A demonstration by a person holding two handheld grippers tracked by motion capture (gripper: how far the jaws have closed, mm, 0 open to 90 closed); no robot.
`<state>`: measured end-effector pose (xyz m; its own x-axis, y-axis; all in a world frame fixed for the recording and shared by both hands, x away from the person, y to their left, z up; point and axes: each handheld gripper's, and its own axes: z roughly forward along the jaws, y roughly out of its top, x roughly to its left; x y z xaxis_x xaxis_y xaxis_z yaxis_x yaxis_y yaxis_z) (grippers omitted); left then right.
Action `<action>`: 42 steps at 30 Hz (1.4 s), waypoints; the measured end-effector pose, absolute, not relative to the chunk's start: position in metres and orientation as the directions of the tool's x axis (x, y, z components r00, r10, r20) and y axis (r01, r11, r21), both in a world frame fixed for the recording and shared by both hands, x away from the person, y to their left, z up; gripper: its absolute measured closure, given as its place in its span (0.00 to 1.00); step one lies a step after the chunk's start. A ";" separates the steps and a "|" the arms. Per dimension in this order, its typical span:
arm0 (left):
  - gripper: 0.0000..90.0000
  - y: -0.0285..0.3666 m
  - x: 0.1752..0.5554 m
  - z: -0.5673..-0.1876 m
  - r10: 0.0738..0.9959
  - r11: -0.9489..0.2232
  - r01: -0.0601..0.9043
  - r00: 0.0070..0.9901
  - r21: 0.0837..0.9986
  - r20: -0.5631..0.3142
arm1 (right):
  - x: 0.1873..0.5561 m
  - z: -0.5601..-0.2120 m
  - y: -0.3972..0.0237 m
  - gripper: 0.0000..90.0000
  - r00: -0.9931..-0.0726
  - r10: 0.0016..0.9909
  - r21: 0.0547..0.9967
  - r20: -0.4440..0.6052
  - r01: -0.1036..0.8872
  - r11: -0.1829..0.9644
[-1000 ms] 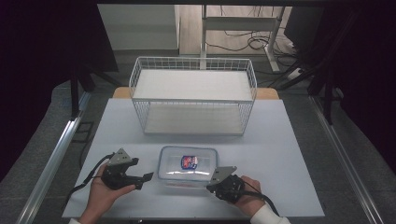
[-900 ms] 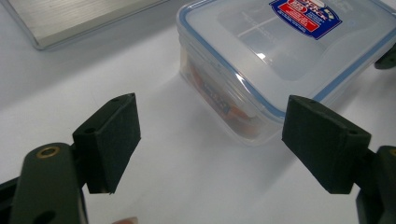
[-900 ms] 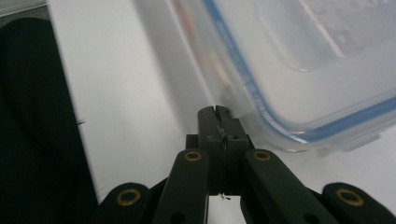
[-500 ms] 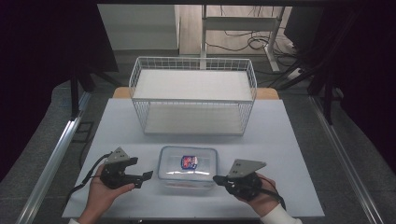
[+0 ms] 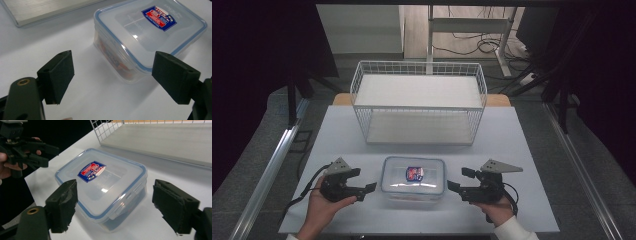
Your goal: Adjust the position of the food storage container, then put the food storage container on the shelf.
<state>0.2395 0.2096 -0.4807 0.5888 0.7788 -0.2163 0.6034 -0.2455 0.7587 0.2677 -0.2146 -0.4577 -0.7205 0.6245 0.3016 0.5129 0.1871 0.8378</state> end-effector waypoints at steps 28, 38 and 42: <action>0.13 0.221 0.240 -0.479 0.726 -0.066 0.708 0.517 0.703 -0.454 | 0.281 -0.472 -0.200 0.22 -0.712 0.589 0.769 0.383 0.599 0.224; 0.17 0.209 0.273 -0.493 0.665 -0.042 0.761 0.505 0.648 -0.550 | 0.286 -0.474 -0.199 0.22 -0.706 0.591 0.763 0.391 0.607 0.221; 0.17 0.201 0.295 -0.508 0.599 -0.028 0.806 0.487 0.591 -0.635 | 0.288 -0.473 -0.198 0.23 -0.700 0.592 0.762 0.398 0.612 0.212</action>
